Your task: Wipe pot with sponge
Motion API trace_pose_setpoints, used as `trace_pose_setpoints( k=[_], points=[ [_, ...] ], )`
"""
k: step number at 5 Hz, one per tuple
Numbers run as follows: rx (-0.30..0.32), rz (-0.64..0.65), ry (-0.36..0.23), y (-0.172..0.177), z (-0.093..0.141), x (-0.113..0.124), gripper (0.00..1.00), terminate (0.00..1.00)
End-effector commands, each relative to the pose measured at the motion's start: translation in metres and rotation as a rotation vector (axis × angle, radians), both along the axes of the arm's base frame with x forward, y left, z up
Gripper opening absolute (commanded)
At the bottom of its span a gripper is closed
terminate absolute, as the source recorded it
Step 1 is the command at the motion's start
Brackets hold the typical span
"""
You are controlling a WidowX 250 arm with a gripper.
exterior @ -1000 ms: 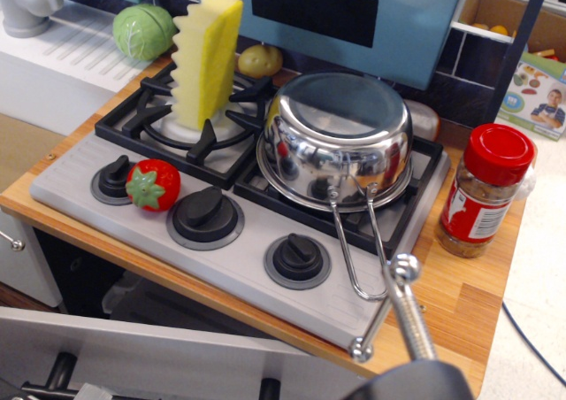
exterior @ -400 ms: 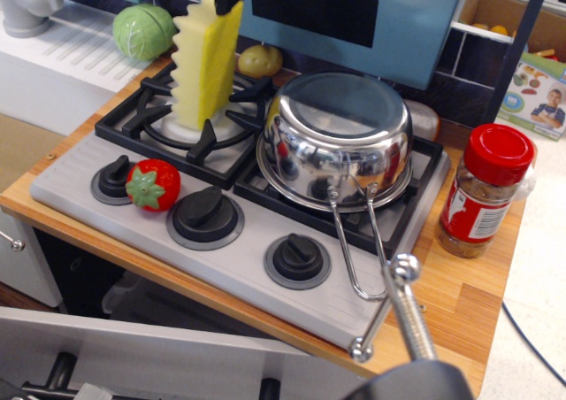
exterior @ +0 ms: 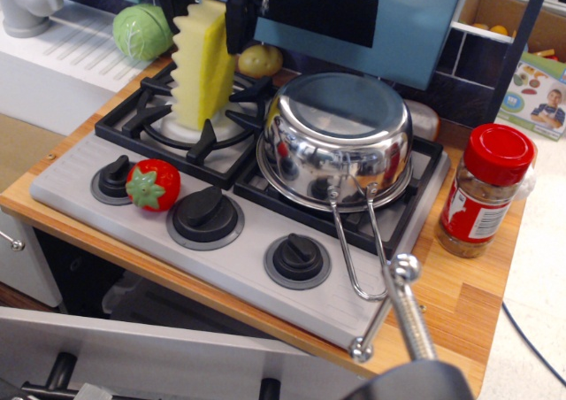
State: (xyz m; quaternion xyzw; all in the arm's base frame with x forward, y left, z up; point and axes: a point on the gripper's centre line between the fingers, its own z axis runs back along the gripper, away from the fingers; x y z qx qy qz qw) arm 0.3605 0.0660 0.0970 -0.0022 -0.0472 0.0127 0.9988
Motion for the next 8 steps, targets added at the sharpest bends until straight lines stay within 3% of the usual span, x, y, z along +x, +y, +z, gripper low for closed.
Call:
trace_pose_setpoints(
  k=[1,3,4,5,7,8],
  points=[
    [0.011,0.02,-0.075,0.002,0.025,0.003,0.0,0.0],
    [-0.064,-0.032,-0.124,-0.038,0.072,-0.004,0.0,0.0],
    [-0.074,-0.076,-0.164,-0.061,0.091,-0.013,0.0,0.0],
    [-0.036,-0.111,-0.153,-0.089,0.092,-0.014,0.0,0.0],
    [0.064,-0.14,-0.085,-0.127,0.051,-0.011,0.0,0.0],
    [0.063,-0.145,-0.074,-0.137,0.045,-0.009,0.0,0.0]
  ],
)
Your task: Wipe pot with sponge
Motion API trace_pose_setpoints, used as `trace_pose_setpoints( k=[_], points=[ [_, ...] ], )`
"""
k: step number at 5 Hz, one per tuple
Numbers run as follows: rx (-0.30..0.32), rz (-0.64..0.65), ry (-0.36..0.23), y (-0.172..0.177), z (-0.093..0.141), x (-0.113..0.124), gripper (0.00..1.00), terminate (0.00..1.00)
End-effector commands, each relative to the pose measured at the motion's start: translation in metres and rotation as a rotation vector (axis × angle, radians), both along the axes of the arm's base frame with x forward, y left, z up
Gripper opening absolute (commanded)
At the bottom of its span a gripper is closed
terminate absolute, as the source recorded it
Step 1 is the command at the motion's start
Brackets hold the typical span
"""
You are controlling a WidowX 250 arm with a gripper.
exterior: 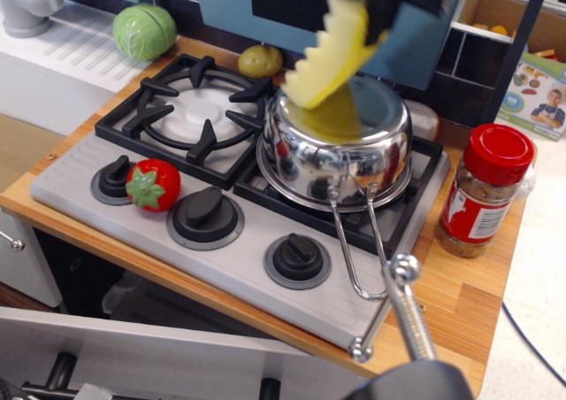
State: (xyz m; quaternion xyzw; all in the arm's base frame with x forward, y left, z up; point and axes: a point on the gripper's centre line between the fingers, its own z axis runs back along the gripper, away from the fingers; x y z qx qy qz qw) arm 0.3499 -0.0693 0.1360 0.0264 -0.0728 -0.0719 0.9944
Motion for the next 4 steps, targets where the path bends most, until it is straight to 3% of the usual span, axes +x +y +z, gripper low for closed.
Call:
trace_pose_setpoints(
  k=[1,3,4],
  points=[
    [-0.021,0.016,-0.001,-0.017,0.01,0.007,0.0,0.0],
    [-0.185,-0.028,0.085,-0.053,0.029,0.0,0.0,0.0],
    [-0.208,-0.036,0.122,-0.069,0.032,-0.008,0.0,1.0]
  ],
)
